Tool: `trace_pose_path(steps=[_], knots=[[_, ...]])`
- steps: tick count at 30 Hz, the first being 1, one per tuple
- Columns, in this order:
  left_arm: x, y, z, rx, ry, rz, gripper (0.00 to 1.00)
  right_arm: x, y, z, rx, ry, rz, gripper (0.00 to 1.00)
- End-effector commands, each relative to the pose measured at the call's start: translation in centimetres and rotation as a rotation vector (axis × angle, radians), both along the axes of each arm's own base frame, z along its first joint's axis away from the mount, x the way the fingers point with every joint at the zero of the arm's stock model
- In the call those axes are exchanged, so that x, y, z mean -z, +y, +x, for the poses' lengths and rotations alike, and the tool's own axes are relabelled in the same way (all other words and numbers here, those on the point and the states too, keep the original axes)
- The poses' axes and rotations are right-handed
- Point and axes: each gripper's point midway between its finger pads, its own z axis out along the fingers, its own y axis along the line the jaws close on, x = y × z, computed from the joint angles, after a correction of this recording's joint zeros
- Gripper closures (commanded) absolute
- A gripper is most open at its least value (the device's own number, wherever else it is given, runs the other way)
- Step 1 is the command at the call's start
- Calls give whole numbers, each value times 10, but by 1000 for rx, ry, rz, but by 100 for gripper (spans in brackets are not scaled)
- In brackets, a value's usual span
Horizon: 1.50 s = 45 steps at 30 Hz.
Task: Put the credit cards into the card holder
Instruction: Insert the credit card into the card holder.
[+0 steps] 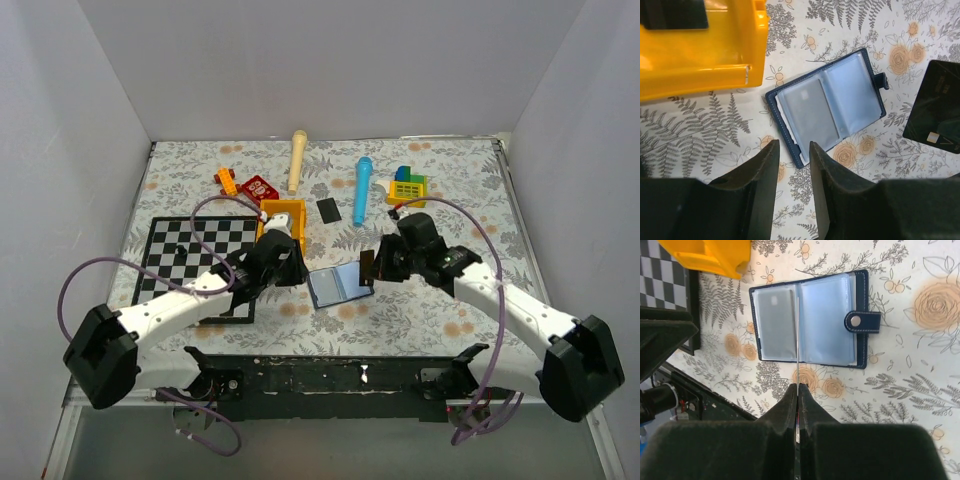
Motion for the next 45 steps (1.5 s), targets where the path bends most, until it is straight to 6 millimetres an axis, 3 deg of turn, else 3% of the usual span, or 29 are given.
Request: trace_pose_path(steps=[1, 6, 15, 24, 45], knots=[[-4, -22, 9, 85, -7, -12, 71, -7, 9, 5, -236, 20, -38, 99], [11, -26, 7, 104, 18, -18, 71, -3, 26, 18, -342, 27, 34, 99], [39, -26, -1, 94, 80, -15, 78, 34, 43, 30, -395, 38, 93, 99], [63, -19, -4, 47, 124, 4, 83, 58, 46, 35, -398, 63, 79, 99], [81, -23, 0, 86, 139, 58, 86, 78, 51, 26, -374, 197, 113, 99]])
